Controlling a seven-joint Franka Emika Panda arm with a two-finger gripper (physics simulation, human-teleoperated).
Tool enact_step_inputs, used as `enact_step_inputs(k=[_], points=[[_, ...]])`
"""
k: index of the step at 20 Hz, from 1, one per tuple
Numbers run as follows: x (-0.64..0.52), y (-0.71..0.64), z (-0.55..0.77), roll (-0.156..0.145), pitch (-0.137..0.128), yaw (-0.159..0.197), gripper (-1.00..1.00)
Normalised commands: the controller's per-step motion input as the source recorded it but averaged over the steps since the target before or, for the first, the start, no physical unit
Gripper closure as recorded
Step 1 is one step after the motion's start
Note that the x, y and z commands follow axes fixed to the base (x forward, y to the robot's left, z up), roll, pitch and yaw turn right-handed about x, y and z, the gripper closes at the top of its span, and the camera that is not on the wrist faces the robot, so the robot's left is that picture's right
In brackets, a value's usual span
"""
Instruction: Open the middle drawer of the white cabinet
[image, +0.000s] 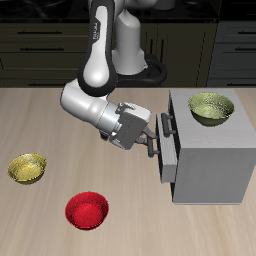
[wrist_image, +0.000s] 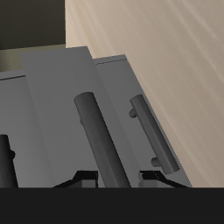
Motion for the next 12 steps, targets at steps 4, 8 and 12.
enact_step_inputs(k=[4,8,12], points=[[-0.06,-0.43,0.11,-0.074,-0.013,0.014,1.00],[-0.13,-0.45,0.09,-0.070,-0.010,0.026,1.00],[-0.11,-0.50,0.01,-0.083,-0.003,0.000,1.00]])
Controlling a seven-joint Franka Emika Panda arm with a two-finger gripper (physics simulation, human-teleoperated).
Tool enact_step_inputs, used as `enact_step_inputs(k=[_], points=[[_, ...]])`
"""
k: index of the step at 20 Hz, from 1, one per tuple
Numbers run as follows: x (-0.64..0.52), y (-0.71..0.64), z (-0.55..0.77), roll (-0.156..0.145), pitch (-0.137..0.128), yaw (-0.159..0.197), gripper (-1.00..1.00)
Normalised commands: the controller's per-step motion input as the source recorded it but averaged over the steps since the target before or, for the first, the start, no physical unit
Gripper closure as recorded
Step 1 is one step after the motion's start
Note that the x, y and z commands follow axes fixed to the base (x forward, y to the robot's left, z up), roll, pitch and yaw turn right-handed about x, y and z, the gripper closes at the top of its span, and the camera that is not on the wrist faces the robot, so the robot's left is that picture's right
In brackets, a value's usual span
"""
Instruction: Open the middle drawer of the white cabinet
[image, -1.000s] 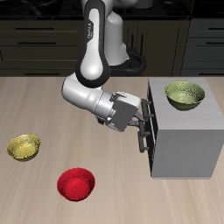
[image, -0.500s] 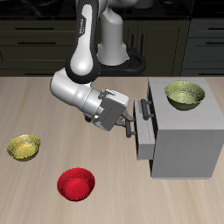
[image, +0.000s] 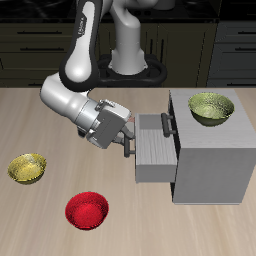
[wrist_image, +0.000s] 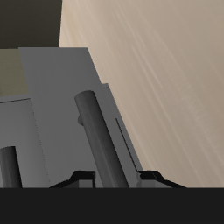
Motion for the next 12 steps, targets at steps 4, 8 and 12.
enact_step_inputs(k=[4,8,12], points=[[-0.11,-0.44,0.05,-0.070,-0.014,0.000,1.00],[-0.14,-0.59,0.06,-0.093,-0.017,-0.004,1.00],[-0.12,-0.33,0.07,-0.048,-0.014,0.010,1.00]])
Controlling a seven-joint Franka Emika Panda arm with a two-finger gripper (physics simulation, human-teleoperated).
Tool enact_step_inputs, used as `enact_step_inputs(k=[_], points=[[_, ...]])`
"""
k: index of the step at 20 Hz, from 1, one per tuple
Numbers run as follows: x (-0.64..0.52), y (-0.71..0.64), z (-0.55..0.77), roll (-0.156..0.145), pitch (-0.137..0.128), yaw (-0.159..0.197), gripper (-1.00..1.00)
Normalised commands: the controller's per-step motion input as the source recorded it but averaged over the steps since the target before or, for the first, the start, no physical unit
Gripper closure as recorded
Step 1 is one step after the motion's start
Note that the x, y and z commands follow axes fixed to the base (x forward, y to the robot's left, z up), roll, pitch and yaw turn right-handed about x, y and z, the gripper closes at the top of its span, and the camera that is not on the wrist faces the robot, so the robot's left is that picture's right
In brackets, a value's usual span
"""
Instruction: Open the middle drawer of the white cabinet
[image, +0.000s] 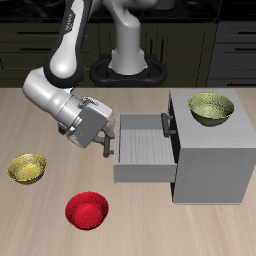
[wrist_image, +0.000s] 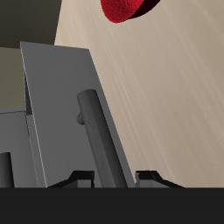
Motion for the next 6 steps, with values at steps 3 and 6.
enact_step_inputs(k=[3,6], points=[[-0.16,-0.43,0.09,-0.066,-0.020,-0.021,1.00],[-0.11,-0.18,0.05,-0.034,-0.001,0.024,1.00]])
